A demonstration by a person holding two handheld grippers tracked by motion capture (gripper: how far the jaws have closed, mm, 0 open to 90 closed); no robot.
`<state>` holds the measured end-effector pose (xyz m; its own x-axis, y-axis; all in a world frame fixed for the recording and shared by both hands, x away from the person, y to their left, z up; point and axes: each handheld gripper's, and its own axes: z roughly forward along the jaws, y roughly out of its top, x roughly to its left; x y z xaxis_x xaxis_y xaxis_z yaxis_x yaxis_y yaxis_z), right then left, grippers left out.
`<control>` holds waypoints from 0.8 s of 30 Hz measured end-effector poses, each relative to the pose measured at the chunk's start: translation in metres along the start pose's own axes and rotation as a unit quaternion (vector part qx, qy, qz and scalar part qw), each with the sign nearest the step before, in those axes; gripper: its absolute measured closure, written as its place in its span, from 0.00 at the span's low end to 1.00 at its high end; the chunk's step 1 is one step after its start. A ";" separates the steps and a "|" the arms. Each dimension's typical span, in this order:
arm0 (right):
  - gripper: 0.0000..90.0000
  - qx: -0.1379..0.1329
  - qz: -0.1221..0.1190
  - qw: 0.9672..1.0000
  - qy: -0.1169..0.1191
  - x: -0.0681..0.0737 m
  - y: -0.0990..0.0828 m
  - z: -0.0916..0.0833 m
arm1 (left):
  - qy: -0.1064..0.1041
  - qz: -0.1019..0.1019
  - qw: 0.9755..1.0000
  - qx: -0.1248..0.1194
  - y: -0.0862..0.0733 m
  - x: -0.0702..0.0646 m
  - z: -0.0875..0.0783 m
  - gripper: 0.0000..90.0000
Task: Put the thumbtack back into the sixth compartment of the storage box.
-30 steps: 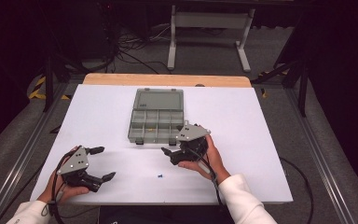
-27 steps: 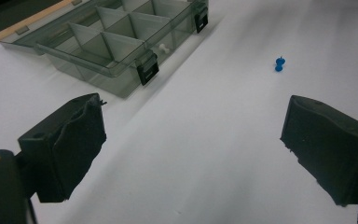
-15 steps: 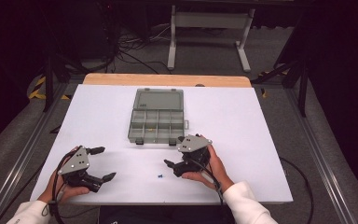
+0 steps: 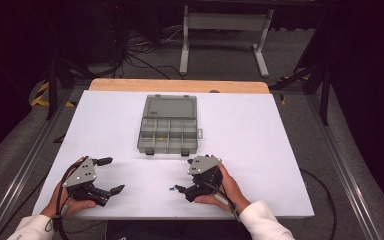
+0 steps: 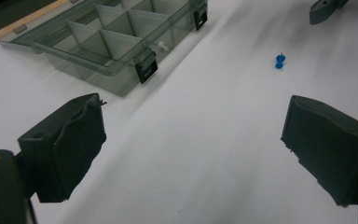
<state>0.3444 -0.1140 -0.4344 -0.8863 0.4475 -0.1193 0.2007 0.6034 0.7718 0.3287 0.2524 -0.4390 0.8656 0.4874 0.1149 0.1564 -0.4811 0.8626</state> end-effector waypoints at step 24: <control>0.35 0.039 -0.008 0.998 0.057 0.015 -0.004 0.027 | -0.001 0.005 1.000 0.006 0.000 -0.001 0.002 0.07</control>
<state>0.3412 -0.0921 -0.4559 -0.9306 0.3618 -0.0552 0.2144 0.6611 0.7190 0.3289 0.2504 -0.4400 0.8685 0.4804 0.1225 0.1526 -0.4942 0.8559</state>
